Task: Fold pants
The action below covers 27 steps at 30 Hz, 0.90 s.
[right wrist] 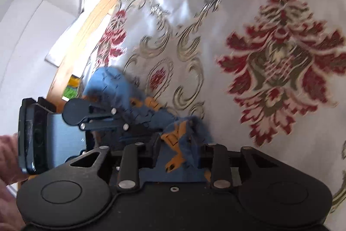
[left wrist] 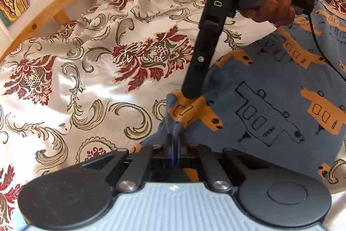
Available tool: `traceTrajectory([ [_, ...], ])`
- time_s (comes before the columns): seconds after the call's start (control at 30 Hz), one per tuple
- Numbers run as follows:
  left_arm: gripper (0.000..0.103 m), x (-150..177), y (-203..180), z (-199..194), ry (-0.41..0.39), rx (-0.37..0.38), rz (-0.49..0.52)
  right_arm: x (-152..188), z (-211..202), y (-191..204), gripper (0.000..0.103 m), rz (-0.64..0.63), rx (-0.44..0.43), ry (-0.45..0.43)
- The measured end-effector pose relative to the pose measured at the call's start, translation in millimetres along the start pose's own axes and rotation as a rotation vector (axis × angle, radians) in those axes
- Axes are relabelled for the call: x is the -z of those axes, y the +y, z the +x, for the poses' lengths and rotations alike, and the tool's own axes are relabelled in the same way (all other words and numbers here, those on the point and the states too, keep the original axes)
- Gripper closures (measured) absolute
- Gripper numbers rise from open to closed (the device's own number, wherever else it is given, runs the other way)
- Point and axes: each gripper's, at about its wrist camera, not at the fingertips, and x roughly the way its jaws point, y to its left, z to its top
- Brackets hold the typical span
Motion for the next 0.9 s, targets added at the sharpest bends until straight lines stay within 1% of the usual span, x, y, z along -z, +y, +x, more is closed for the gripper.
traceTrajectory([
  [0.07, 0.100, 0.9, 0.4, -1.9, -0.006, -0.001, -0.007, 0.9, 4.9, 0.8, 0.062, 0.005, -0.011, 0.022],
  [0.13, 0.100, 1.0, -0.6, -2.8, -0.006, -0.006, -0.001, -1.1, 9.2, 0.4, 0.061, 0.022, -0.007, 0.014],
  [0.23, 0.100, 0.0, -1.5, -3.2, -0.008, -0.016, 0.006, -7.3, 14.5, -10.3, 0.061, 0.125, -0.004, -0.021],
  [0.3, 0.100, 0.1, -2.1, -4.5, -0.010, -0.024, 0.011, -9.8, 16.5, -16.4, 0.067, 0.171, -0.006, -0.039],
  [0.33, 0.100, 0.4, -1.8, -4.8, -0.010, -0.026, 0.009, -10.2, 18.1, -17.8, 0.073, 0.182, 0.004, -0.044],
  [0.37, 0.100, 0.7, -1.6, -4.7, -0.009, -0.028, 0.005, -10.1, 19.9, -18.3, 0.088, 0.183, 0.019, -0.045],
  [0.4, 0.100, 0.8, -1.2, -4.8, -0.007, -0.030, -0.002, -9.8, 21.6, -17.3, 0.095, 0.178, 0.044, -0.051],
  [0.43, 0.100, 0.8, -0.6, -5.0, -0.005, -0.037, -0.011, -9.8, 22.3, -15.3, 0.095, 0.168, 0.073, -0.058],
  [0.57, 0.099, 0.1, 6.8, -4.9, -0.004, -0.053, -0.061, -15.7, 7.7, -2.3, 0.097, 0.120, 0.095, -0.159],
  [0.6, 0.094, 1.2, 10.1, -1.5, 0.004, -0.056, -0.075, -18.5, 5.9, 1.5, 0.097, 0.087, 0.124, -0.169],
  [0.67, 0.092, 5.6, 20.2, 6.2, 0.028, -0.057, -0.142, -22.1, 12.4, 4.0, 0.097, 0.022, 0.200, -0.156],
  [0.7, 0.092, 8.6, 27.8, 6.4, 0.031, -0.042, -0.196, -21.4, 16.9, 1.9, 0.098, 0.004, 0.227, -0.147],
  [0.73, 0.091, 11.1, 35.5, 3.8, 0.033, -0.022, -0.251, -19.9, 20.3, -2.7, 0.097, 0.018, 0.228, -0.145],
  [0.8, 0.087, 17.3, 50.4, -8.4, 0.037, -0.003, -0.344, -18.8, 17.4, -9.1, 0.091, 0.047, 0.198, -0.146],
  [0.83, 0.084, 20.9, 55.2, -16.6, 0.032, -0.005, -0.365, -18.9, 11.7, -8.8, 0.076, 0.042, 0.199, -0.147],
  [0.87, 0.077, 25.4, 59.6, -25.4, 0.026, -0.013, -0.374, -18.6, 4.5, -5.2, 0.048, 0.024, 0.225, -0.160],
  [0.9, 0.069, 30.6, 65.0, -33.0, 0.024, -0.029, -0.381, -17.6, -4.0, 2.3, 0.043, -0.013, 0.274, -0.183],
])
